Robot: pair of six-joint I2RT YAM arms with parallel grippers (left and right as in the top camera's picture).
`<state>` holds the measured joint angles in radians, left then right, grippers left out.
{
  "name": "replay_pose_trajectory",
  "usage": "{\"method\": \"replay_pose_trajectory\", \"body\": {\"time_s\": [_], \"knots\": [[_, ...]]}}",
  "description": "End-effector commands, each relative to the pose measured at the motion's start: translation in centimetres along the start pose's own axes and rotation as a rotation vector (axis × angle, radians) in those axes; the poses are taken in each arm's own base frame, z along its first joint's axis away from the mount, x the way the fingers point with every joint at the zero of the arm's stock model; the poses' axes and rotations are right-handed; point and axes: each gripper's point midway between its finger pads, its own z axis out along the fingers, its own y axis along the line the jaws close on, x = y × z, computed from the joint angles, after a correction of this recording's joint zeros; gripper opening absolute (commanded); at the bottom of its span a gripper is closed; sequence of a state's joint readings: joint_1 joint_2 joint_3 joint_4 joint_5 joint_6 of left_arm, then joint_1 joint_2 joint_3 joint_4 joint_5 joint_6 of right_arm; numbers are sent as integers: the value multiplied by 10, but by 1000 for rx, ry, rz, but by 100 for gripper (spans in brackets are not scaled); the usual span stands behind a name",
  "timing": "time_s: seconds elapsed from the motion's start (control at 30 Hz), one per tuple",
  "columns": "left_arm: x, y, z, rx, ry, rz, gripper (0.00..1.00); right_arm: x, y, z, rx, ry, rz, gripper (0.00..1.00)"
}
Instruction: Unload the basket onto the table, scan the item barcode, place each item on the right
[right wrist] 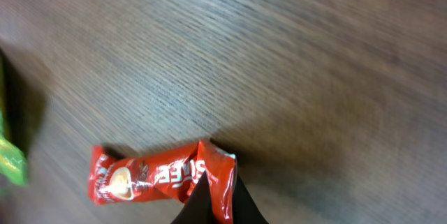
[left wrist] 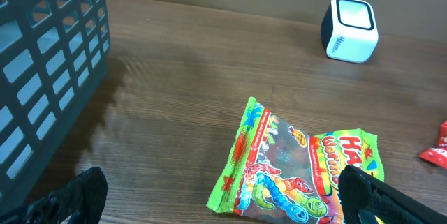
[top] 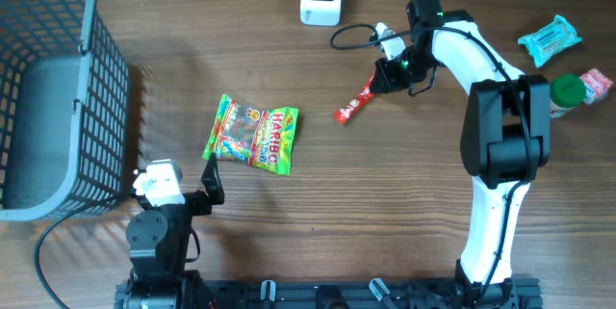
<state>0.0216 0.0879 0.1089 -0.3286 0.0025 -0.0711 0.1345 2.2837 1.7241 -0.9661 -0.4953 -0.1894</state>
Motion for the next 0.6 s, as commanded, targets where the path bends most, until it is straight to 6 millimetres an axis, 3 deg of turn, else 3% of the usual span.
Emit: {"method": "replay_pose_trajectory", "body": {"time_s": [0.0,0.07,0.13,0.2,0.4,0.57], "knots": [[3,-3,1,15,5,16,100,1,17,-21,-29,24,536,5],[3,-3,1,15,5,16,100,22,24,-30,-9,105,868,4],[3,-3,1,15,5,16,100,72,41,-42,79,324,1346,4],[3,-3,1,15,5,16,100,94,53,-52,138,438,1513,4],[3,-3,1,15,5,16,100,100,70,-59,113,523,1651,4],[3,-3,1,15,5,16,100,99,71,-59,114,529,1698,4]]}}
